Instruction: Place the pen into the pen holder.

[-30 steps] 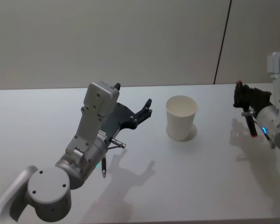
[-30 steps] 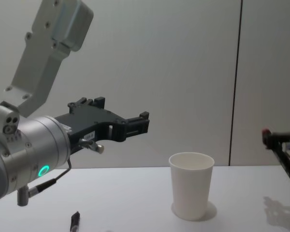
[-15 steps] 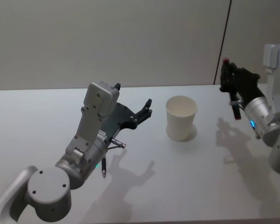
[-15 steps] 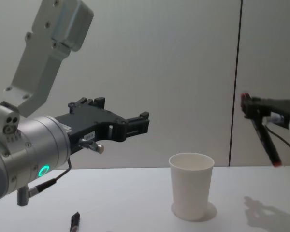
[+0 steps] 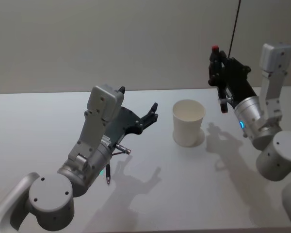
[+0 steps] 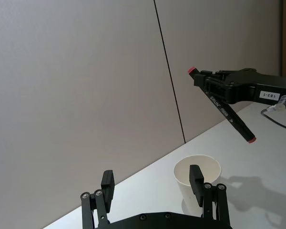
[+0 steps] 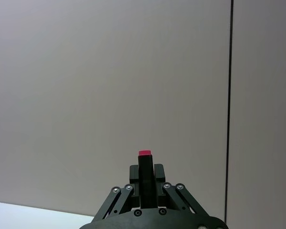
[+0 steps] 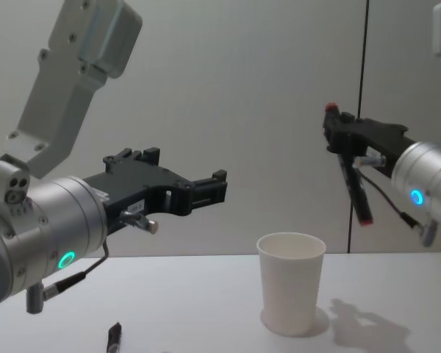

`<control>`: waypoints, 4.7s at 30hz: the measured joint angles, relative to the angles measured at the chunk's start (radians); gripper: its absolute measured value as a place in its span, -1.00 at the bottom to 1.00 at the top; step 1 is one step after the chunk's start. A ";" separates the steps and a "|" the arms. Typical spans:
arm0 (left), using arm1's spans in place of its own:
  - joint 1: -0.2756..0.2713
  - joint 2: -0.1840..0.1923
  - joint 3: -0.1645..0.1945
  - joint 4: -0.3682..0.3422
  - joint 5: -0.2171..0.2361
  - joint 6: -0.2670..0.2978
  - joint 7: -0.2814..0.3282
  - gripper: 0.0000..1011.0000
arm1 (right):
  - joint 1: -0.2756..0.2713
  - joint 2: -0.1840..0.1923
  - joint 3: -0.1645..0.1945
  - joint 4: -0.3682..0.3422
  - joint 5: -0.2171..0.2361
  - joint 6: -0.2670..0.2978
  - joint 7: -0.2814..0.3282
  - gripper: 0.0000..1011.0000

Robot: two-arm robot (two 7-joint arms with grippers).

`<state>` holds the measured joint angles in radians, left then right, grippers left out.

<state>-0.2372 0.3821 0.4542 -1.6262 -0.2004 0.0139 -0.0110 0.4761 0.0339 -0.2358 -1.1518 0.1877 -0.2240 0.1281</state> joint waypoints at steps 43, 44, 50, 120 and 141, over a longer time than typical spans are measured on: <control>0.000 0.000 0.000 0.000 0.000 0.000 0.000 0.98 | 0.215 -0.128 -0.053 0.565 -0.062 -0.474 -0.043 -0.65; 0.000 0.000 0.000 0.000 0.000 0.000 0.000 0.98 | 0.220 -0.130 -0.053 0.576 -0.063 -0.483 -0.046 -0.65; 0.000 0.000 0.000 0.000 0.000 0.000 0.000 0.98 | 0.267 -0.148 -0.053 0.683 -0.073 -0.540 -0.061 -0.65; 0.000 0.000 0.000 0.000 0.000 0.000 0.000 0.98 | 0.062 -0.074 0.047 0.250 -0.117 -0.137 0.032 0.98; 0.000 0.000 0.000 0.000 0.000 0.000 0.000 0.98 | -0.152 0.036 0.117 -0.114 -0.150 0.160 0.036 0.98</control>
<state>-0.2372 0.3821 0.4542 -1.6262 -0.2004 0.0139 -0.0109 0.3242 0.0698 -0.1186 -1.2663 0.0379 -0.0642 0.1638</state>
